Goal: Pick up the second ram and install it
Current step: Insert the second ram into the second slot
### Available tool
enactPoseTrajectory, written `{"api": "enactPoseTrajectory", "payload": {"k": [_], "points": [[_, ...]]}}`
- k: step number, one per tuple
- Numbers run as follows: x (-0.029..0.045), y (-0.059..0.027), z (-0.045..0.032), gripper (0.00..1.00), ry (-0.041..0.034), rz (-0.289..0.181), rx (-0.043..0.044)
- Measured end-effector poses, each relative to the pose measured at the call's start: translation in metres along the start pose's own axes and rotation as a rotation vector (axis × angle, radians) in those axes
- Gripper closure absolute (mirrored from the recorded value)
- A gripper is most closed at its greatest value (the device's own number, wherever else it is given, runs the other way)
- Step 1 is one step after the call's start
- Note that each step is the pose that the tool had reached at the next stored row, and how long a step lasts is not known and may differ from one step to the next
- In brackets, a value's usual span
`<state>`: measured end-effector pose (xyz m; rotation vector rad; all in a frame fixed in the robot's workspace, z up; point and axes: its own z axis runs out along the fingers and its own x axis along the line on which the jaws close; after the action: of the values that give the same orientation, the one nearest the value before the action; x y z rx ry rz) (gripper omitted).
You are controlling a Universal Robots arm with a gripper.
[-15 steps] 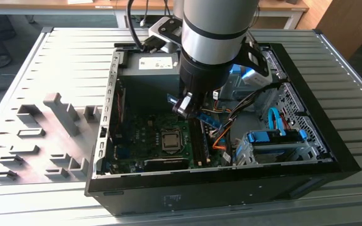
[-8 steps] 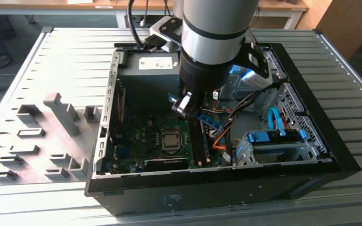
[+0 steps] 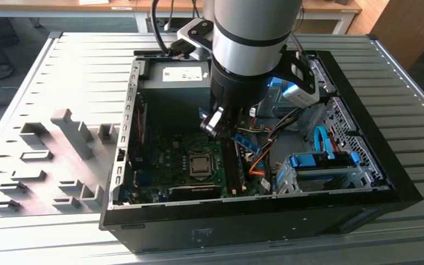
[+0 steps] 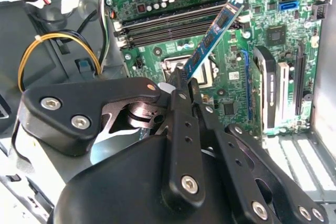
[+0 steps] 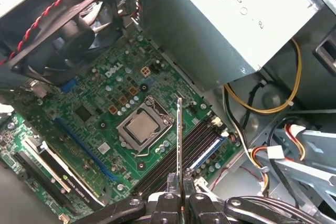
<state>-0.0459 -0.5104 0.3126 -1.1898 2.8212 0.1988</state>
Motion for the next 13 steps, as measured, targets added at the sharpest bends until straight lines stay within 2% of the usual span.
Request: {"api": "enactPoseTrajectory", "payload": {"k": [13], "points": [[0.0000, 0.0000, 0.0003, 0.86, -0.0068, 0.074, 0.0087]]}}
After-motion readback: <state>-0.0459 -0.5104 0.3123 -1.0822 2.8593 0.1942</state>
